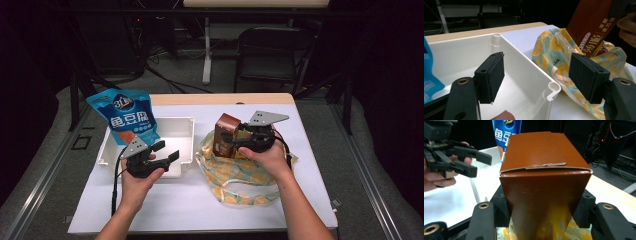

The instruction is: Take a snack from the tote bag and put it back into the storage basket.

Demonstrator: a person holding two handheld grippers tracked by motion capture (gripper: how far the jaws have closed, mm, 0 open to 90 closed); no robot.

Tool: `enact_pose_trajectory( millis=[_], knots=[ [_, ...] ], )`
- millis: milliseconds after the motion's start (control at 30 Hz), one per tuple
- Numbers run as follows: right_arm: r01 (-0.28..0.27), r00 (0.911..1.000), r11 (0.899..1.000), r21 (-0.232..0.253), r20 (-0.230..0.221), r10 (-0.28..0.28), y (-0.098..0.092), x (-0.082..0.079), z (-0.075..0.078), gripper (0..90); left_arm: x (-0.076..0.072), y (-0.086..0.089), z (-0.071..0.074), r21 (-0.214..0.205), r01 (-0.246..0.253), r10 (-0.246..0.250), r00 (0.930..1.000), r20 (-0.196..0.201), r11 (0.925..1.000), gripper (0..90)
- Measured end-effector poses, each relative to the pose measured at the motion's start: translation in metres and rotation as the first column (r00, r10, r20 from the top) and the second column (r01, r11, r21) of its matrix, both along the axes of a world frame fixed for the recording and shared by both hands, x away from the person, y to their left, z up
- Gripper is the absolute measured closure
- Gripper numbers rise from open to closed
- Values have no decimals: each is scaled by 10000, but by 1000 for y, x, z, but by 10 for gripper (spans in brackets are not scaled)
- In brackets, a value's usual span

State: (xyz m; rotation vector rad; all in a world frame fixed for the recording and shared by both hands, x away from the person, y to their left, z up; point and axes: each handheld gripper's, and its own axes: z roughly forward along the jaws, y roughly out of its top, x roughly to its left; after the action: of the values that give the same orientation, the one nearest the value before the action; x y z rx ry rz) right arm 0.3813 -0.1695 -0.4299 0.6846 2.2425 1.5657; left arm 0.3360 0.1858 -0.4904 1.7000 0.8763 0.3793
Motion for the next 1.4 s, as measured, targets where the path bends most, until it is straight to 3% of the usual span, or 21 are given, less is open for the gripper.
enact_pose_trajectory(
  millis=[367, 400, 600, 800, 1033, 1233, 1400],
  knots=[
    [-300, 9995, 9989, 353, 103, 297, -8, -7, 22, 435, 1, -8, 7, -78, 443, -440, 9984, 365, 9990, 283],
    [-361, 9993, 9988, 339, 87, 359, -9, -7, 23, 435, 1, -8, 8, -103, 737, -733, 9968, 324, 9972, 282],
    [-550, 9985, 9975, 440, 104, 546, -13, -10, 31, 435, 1, -16, 12, -188, 1236, -1225, 9912, 500, 9922, 277],
    [-986, 9951, 9941, 444, 72, 984, -15, -14, 39, 435, 2, -27, 20, -185, 2000, -1983, 9776, 701, 9796, 272],
    [-1513, 9885, 9867, 596, 71, 1511, -15, -21, 43, 435, 4, -43, 25, -112, 2956, -2940, 9529, 740, 9553, 268],
    [-2253, 9743, 9727, 565, 73, 2252, -8, -27, 44, 435, 3, -60, 24, 119, 3602, -3601, 9299, 745, 9328, 251],
    [-2761, 9611, 9591, 631, 103, 2760, -3, -30, 45, 435, 2, -69, 24, 77, 4249, -4241, 9021, 794, 9052, 252]
  ],
)
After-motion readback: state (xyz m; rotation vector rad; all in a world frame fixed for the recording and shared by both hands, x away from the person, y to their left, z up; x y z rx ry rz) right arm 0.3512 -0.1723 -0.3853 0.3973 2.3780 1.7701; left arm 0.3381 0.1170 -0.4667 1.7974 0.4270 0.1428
